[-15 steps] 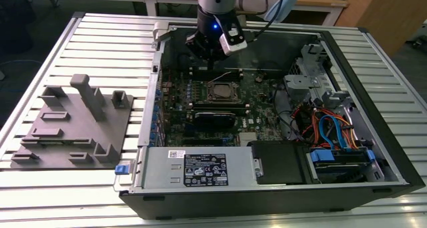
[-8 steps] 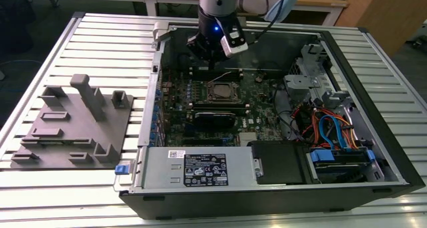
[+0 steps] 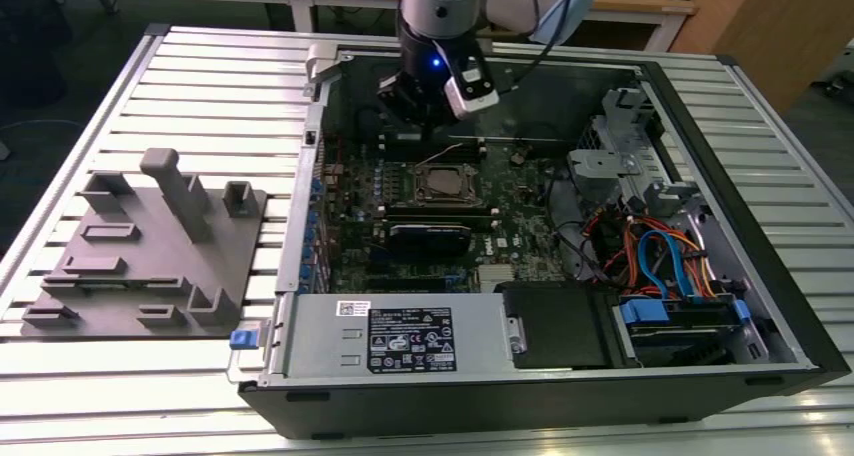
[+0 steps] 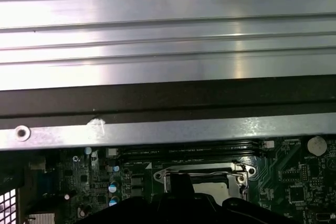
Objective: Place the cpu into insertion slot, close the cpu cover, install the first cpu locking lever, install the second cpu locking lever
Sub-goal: 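Install the first cpu locking lever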
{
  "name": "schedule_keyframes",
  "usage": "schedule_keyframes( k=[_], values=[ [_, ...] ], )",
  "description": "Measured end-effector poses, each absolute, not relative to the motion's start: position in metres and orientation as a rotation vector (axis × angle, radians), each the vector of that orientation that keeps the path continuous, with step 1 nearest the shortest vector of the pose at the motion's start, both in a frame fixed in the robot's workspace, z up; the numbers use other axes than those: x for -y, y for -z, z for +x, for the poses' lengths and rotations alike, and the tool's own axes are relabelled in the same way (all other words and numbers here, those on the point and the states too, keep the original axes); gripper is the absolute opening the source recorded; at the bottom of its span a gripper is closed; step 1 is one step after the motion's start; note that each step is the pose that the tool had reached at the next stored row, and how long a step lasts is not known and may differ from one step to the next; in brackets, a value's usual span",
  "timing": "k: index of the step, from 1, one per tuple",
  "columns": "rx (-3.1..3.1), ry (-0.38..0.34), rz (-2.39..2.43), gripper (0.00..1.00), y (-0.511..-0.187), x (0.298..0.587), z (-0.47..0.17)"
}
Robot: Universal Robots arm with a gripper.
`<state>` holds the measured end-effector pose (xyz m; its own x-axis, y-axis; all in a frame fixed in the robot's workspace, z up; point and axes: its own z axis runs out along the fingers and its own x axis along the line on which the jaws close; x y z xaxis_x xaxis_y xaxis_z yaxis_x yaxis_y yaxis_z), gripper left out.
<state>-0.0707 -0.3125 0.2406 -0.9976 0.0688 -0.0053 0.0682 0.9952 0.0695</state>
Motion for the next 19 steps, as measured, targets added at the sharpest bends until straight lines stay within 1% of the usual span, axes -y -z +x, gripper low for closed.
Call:
schedule_keyframes(
  k=[19],
  values=[
    [-3.130, -0.112, 0.099, 0.11, -0.2298, 0.3126, -0.0612]
  ],
)
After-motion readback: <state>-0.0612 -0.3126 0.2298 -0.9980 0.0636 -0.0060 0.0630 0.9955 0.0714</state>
